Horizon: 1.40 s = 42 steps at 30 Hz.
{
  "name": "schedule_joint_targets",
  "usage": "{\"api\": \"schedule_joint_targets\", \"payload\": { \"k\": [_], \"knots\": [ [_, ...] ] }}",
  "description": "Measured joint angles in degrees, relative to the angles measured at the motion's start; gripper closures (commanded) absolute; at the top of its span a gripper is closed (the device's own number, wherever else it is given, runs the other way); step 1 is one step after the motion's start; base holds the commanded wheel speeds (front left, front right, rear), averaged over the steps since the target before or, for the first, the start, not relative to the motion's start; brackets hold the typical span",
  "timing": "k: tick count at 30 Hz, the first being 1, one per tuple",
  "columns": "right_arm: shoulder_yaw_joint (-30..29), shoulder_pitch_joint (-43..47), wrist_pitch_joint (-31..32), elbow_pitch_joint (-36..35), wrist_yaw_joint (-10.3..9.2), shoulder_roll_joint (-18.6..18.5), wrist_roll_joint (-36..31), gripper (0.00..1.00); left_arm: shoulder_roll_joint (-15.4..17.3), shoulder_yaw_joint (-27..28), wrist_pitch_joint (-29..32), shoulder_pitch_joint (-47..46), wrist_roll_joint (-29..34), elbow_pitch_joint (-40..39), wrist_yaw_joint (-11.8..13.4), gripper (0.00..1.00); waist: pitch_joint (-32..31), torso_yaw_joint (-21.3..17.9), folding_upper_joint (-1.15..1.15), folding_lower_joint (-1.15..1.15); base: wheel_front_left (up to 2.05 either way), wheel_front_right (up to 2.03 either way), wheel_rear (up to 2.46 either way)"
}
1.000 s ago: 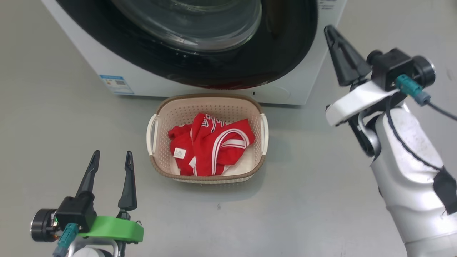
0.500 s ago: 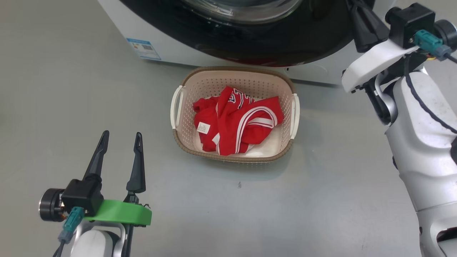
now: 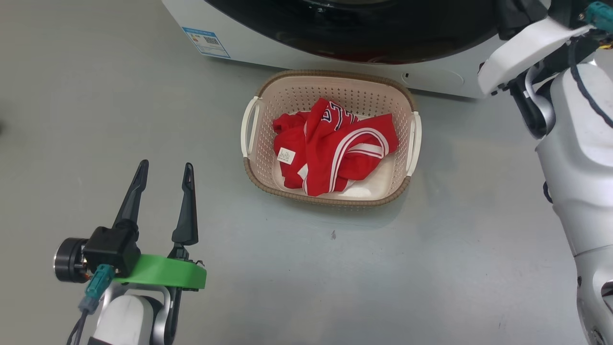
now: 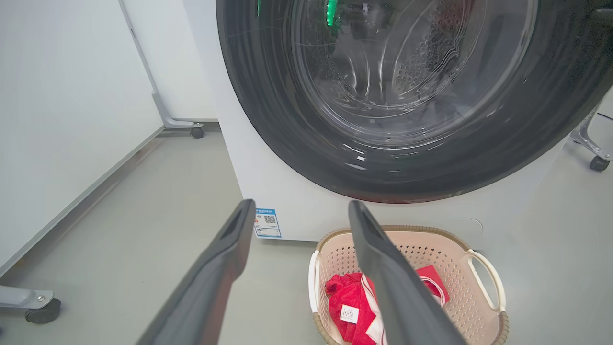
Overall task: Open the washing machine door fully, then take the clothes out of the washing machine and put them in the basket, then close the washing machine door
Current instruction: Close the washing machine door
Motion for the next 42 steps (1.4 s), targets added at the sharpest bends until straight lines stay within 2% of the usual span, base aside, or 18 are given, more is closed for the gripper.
{"api": "schedule_joint_targets", "payload": {
  "k": [11,17,27,33,42],
  "knots": [
    [-2.4,-6.1,-1.3,3.3,0.03,-1.8,1.3,1.0,-0.3,-0.3,-0.2,-1.3,0.0,-0.8,-0.4,0.0,2.4,1.2,0.0,0.0,0.0,0.0,0.0],
    [-2.7,-7.0,-2.8,5.3,0.63,-1.7,1.4,1.0,-0.5,-0.2,-0.2,-1.8,0.0,-0.8,-0.4,0.0,3.0,1.5,0.0,0.0,0.0,0.0,0.0],
    [-1.4,-7.3,-4.3,7.4,0.43,-0.9,1.4,1.0,-0.5,0.5,-0.2,-2.3,0.0,-0.5,-0.4,0.0,2.5,0.9,0.0,0.0,0.0,0.0,0.0],
    [-0.2,-6.0,-5.3,7.5,-0.02,0.4,2.2,1.0,-0.6,1.1,-0.2,-2.3,0.0,-0.1,-0.4,0.0,1.4,0.0,0.0,0.0,0.0,0.0,0.0],
    [2.2,1.7,-5.8,5.6,-0.02,2.7,4.1,1.0,-0.6,2.1,-0.2,-2.3,0.3,0.5,-0.3,0.0,-1.2,-2.0,0.0,0.0,0.0,0.0,0.0]
  ]
}}
